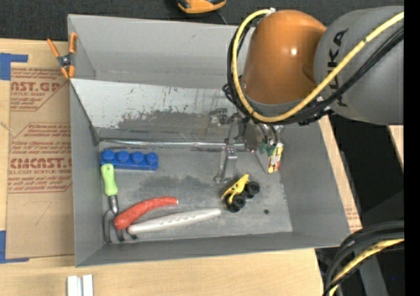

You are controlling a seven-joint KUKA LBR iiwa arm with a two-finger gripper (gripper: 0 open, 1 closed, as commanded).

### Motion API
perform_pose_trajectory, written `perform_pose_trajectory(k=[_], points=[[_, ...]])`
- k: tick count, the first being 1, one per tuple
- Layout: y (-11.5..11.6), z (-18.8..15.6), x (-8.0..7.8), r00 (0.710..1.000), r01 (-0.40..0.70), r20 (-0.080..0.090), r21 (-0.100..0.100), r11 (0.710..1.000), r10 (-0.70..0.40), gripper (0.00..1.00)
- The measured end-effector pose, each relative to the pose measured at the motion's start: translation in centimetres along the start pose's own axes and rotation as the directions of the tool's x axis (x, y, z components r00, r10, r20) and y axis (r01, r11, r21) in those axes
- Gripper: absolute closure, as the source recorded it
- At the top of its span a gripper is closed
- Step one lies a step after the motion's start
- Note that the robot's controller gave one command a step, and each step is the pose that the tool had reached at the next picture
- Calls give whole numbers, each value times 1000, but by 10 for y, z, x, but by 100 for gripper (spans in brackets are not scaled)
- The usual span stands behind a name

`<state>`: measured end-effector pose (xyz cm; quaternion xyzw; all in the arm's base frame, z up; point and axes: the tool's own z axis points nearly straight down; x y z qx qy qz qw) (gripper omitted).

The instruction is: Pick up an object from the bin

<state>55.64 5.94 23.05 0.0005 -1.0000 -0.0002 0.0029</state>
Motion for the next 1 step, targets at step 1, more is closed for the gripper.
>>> perform_pose_trajectory(k=[1], points=[[0,-5,-1,1000,-1,8,-1,1000,1,0]])
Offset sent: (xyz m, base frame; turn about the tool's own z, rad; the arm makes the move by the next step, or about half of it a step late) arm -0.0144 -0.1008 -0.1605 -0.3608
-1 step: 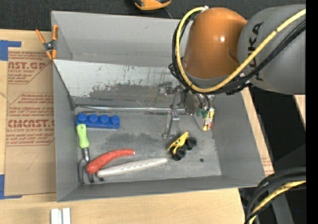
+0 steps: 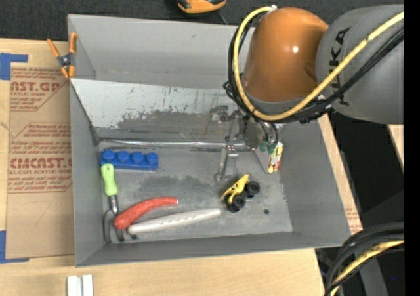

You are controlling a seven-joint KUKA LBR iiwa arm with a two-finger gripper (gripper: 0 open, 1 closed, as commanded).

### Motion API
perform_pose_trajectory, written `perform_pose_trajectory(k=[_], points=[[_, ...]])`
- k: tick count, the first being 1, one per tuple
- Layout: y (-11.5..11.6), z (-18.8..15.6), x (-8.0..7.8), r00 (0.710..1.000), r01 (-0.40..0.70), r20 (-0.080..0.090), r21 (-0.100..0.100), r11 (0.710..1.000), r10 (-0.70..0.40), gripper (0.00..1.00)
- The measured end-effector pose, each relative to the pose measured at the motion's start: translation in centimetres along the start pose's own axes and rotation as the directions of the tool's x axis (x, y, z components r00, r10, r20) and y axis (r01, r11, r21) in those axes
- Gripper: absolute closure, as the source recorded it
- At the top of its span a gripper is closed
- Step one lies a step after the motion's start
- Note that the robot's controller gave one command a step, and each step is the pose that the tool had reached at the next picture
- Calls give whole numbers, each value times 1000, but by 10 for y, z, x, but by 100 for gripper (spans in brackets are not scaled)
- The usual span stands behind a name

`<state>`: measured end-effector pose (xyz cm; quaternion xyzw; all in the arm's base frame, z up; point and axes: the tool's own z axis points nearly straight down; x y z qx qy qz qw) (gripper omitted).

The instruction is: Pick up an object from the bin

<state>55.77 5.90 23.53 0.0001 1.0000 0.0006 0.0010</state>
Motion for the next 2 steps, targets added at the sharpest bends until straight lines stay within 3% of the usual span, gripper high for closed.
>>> perform_pose_trajectory(k=[1,2], points=[[-66,110,10,970,242,-1,0,970,-242,0],[-75,76,4,918,397,8,1,918,-397,0]])
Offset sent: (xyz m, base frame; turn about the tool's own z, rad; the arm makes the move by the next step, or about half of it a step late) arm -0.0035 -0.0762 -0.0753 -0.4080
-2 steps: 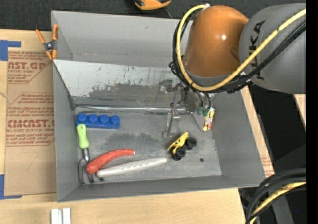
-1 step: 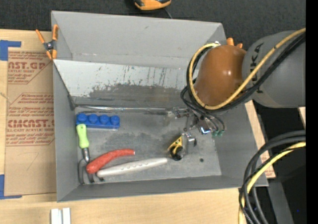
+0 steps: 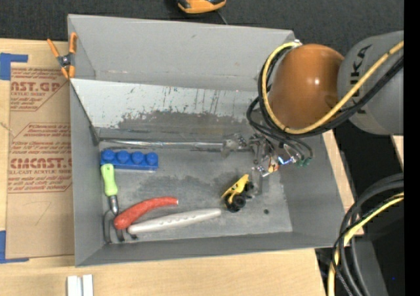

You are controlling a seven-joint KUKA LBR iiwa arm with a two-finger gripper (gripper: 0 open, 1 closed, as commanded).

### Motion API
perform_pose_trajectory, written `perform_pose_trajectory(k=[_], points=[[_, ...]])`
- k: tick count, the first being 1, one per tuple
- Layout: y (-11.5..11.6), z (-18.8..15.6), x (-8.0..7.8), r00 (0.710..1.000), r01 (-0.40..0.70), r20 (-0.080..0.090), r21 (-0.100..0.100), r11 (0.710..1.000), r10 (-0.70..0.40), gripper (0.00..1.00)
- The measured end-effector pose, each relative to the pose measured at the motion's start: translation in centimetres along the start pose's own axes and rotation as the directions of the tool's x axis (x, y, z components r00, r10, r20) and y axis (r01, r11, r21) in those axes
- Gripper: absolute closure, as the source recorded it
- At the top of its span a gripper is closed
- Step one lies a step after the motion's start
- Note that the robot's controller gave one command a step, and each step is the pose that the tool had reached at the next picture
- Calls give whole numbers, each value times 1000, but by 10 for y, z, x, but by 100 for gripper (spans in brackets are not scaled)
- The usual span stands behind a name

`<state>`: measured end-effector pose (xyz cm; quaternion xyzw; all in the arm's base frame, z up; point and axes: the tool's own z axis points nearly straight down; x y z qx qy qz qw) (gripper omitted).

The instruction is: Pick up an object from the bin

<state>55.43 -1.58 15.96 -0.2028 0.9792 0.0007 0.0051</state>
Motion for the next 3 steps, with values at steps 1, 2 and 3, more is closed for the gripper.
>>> perform_pose_trajectory(k=[1,2,3], points=[[-11,37,23,996,91,-12,-6,996,-91,0],[-16,90,18,942,337,4,2,942,-337,0],[-21,90,25,966,259,-6,-7,966,-259,100]])
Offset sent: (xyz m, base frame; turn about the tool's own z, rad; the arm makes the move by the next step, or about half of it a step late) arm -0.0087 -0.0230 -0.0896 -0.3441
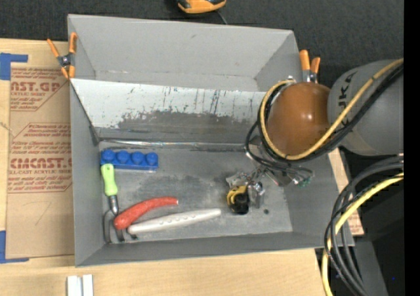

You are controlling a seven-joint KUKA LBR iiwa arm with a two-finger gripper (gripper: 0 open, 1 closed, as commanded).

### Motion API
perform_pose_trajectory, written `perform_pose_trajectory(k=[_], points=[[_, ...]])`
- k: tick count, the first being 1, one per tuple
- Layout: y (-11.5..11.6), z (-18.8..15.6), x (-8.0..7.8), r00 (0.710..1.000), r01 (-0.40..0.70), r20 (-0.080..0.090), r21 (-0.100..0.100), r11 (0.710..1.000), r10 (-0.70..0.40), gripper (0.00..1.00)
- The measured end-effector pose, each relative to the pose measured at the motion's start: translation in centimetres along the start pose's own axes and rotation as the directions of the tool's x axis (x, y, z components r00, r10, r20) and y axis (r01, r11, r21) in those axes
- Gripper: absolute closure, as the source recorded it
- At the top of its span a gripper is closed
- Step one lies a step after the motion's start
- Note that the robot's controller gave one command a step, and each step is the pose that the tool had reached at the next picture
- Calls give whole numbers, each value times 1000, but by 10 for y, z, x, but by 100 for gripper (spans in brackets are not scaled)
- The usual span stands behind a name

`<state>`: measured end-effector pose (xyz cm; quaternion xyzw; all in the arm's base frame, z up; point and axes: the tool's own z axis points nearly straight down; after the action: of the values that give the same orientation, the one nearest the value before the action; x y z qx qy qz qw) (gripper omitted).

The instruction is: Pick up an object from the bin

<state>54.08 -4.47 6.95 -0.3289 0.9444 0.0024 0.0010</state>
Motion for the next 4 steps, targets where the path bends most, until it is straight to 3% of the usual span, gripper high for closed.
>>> perform_pose_trajectory(k=[1,4], points=[[0,0,0,1000,0,0,0,1000,0,100],[2,-54,-1,1000,0,1,-1,1000,0,100]])
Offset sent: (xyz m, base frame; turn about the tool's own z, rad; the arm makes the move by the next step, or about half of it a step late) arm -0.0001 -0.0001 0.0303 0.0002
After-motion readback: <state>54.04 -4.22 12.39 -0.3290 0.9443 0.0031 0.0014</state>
